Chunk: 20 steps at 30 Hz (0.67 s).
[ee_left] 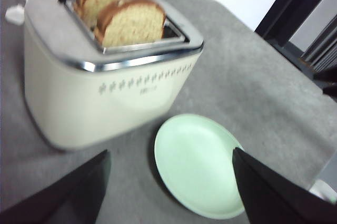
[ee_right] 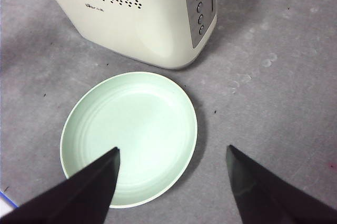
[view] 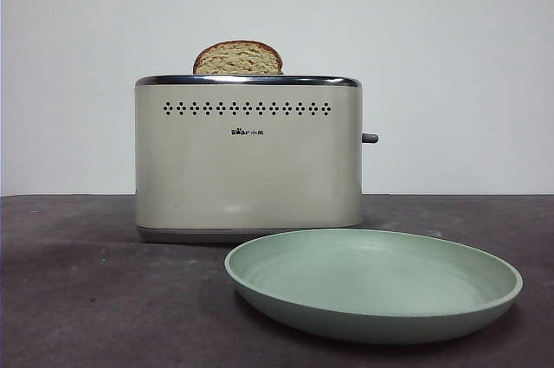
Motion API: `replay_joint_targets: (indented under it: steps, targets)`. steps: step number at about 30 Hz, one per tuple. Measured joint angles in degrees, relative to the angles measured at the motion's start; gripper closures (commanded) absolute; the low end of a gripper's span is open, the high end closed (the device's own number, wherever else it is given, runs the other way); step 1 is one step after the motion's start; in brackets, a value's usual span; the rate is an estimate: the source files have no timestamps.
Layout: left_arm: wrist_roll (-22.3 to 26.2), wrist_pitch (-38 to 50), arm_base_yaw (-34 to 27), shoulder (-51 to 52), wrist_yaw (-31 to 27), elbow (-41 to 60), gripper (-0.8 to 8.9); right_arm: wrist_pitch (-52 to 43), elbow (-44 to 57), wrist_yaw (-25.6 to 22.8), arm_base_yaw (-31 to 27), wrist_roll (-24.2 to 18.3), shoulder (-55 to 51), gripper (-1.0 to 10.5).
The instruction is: Take the bread from the toaster,put the bread on the plate,put the plate on the table
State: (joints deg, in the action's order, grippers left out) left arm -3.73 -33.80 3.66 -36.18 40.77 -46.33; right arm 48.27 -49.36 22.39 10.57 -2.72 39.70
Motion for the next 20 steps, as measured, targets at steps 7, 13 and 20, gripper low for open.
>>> replay_joint_targets:
  steps: [7,13,20]
  targets:
    - [2.49,4.33,3.63,-11.04,-0.55,-6.82,4.32,0.00,0.00,0.00,0.00,0.00,0.00,6.2]
    - [6.27,5.73,7.69,-23.08,-3.26,-14.49,4.32,0.00,0.00,0.00,0.00,0.00,-0.02,6.2]
    - [10.71,6.01,11.02,-37.03,-4.98,-27.21,4.32,0.00,0.00,0.00,0.00,0.00,-0.02,6.2]
